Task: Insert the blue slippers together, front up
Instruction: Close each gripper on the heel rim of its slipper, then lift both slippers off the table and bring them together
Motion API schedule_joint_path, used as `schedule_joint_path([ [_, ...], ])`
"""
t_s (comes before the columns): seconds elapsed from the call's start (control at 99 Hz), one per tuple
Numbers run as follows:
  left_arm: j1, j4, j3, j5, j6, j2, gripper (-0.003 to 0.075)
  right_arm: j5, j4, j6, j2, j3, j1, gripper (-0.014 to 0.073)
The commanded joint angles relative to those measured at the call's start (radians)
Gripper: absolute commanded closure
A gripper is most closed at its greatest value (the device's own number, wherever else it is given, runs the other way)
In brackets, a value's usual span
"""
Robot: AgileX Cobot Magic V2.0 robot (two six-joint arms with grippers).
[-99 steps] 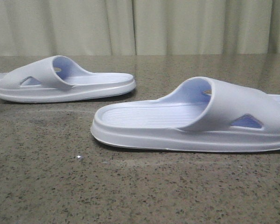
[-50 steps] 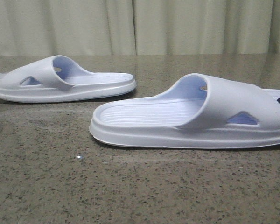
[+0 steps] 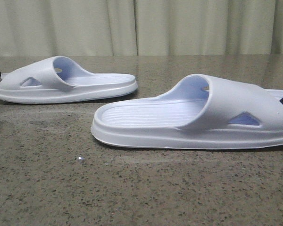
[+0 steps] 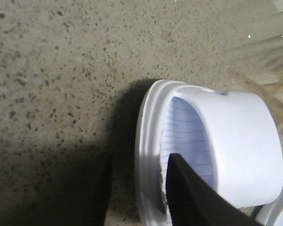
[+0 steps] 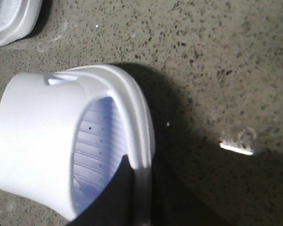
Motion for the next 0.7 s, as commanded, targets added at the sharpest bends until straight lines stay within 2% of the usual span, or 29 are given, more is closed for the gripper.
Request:
schedule_joint_path([
  [0.0, -0.002, -0.075, -0.021, 0.057, 0.023, -0.013, 0.0482, 0.011, 0.052, -0.021, -0.016, -0.026, -0.004, 0.0701],
  [0.303, -0.043, -0.085, -0.021, 0.049, 0.033, -0.01, 0.0496, 0.011, 0.052, -0.024, -0.016, -0.026, -0.004, 0.0701],
  [0.404, -0.043, -0.085, -0.021, 0.05, 0.033, -0.01, 0.0556, 0.011, 0.052, -0.025, -0.016, -0.026, -0.004, 0.0701],
  [0.525, -0.043, -0.085, -0.021, 0.064, 0.033, -0.01, 0.0705, 0.009, 0.053, -0.025, -0.016, -0.026, -0.004, 0.0701],
  [0.687, -0.043, -0.085, -0.022, 0.093, 0.033, -0.031, 0.0705, 0.0, 0.075, -0.025, -0.016, -0.038, -0.004, 0.0701],
])
